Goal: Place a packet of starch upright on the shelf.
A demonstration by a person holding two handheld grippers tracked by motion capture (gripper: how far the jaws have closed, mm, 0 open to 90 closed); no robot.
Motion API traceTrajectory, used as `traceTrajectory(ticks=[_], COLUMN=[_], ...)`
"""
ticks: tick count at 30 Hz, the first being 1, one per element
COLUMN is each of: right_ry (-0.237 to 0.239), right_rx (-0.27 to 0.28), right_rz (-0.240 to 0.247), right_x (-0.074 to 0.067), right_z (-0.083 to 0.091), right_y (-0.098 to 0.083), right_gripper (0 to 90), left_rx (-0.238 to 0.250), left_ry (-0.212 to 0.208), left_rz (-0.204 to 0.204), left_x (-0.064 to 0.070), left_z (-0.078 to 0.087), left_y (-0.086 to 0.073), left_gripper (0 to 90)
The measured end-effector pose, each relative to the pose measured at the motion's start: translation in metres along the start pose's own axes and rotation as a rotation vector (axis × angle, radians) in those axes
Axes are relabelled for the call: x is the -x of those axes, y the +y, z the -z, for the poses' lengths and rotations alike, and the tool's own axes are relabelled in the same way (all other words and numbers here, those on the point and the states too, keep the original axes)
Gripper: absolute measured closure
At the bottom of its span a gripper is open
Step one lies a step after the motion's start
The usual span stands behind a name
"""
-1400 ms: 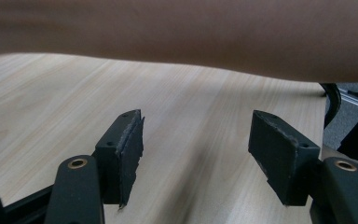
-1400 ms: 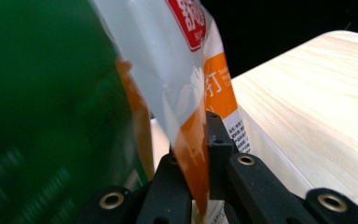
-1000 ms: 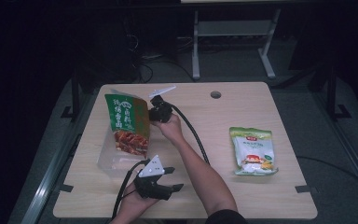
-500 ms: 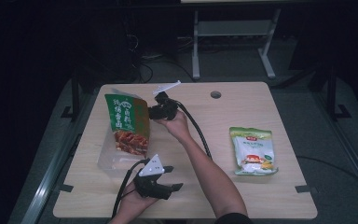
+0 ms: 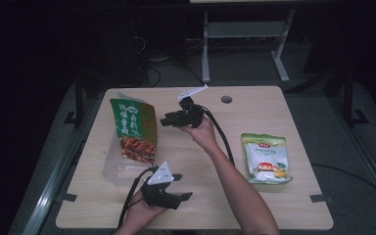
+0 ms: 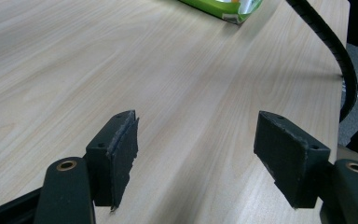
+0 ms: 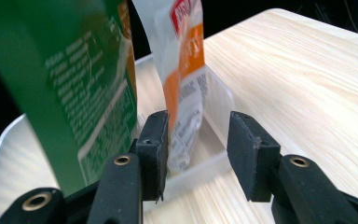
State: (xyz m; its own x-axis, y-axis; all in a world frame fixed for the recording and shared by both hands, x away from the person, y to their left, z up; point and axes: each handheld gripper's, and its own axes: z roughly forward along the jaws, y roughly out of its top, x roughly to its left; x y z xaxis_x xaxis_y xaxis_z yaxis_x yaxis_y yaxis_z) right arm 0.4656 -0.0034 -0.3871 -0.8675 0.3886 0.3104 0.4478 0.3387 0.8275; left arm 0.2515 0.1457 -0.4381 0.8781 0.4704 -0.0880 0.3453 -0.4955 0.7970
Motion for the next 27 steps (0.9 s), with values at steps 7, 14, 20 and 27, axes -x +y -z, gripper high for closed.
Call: traceTrajectory(ticks=[7,14,20,27], right_ry=[-0.045,-0.069,-0.103,-0.149], right_rx=[-0.002,0.016,0.002,0.001], right_rz=[-0.021,-0.048,-0.055,-0.079], right_x=[0.004,0.007,0.008,0.01], right_z=[0.035,0.063,0.085,0.111], right_y=[-0.015,-0.026,-0.036,-0.047], right_gripper=[55.2,52.1,48.5,46.0], left_rx=[-0.004,0.001,-0.004,0.004], left_ry=[-0.001,0.002,0.006,0.014], left_rz=[0.004,0.005,-0.004,0.004], left_x=[0.001,-0.001,-0.002,0.0], left_z=[-0.001,0.0,0.0,0.003], left_y=[0.0,0.001,0.001,0.001], left_gripper=[29.7,29.6,29.5,29.4])
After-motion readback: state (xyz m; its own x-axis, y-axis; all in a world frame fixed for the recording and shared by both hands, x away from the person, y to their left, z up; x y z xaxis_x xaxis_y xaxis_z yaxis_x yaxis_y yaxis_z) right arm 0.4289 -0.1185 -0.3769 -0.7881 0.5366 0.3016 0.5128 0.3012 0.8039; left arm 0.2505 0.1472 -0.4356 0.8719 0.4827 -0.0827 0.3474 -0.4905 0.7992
